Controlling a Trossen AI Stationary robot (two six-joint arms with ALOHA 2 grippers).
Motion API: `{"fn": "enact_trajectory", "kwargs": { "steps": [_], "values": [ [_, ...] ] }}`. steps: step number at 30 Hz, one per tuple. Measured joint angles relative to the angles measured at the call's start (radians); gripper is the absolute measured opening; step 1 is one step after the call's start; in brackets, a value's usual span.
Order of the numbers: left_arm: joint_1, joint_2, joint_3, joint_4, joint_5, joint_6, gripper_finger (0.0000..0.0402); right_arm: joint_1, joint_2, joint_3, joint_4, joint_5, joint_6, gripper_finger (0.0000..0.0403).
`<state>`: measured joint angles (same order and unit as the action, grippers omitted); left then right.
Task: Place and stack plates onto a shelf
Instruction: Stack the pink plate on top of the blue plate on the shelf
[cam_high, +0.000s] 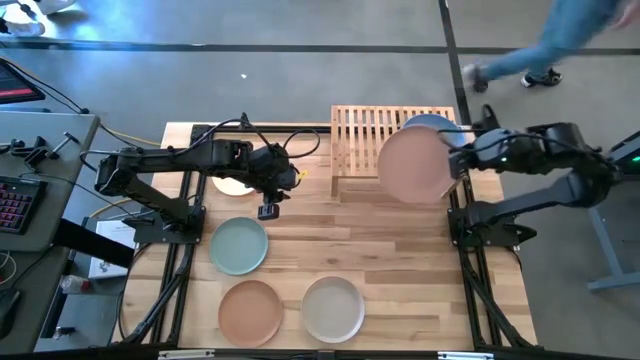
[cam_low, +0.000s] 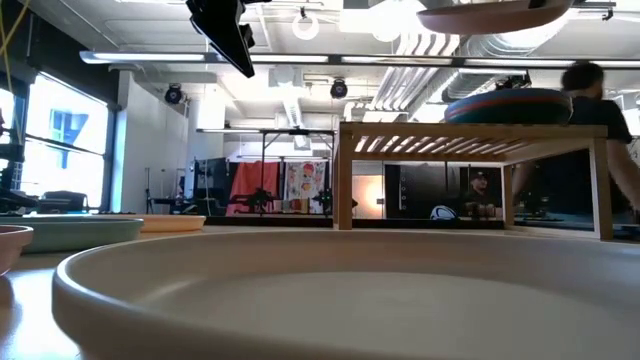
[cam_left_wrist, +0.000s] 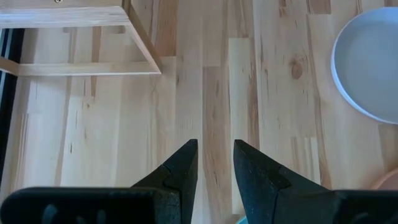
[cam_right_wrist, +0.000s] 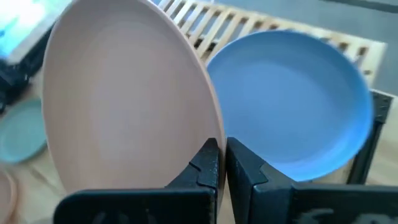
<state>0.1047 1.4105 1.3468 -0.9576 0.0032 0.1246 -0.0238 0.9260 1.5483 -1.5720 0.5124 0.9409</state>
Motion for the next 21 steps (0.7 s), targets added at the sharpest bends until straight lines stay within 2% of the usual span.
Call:
{"fn": "enact_trajectory", "kwargs": {
  "steps": [9, 21],
  "values": [
    [0.000, 0.000, 0.000, 0.000, 0.000, -0.015, 0.0092, -0.083, -0.178, -0.087, 0.000, 0.076, 0.117, 0.0000],
    [0.000, 0.000, 0.000, 0.033, 0.000, -0.042, 0.0092, -0.097, -0.349, -0.347, 0.001, 0.220, 0.479, 0.0000]
  ]
}}
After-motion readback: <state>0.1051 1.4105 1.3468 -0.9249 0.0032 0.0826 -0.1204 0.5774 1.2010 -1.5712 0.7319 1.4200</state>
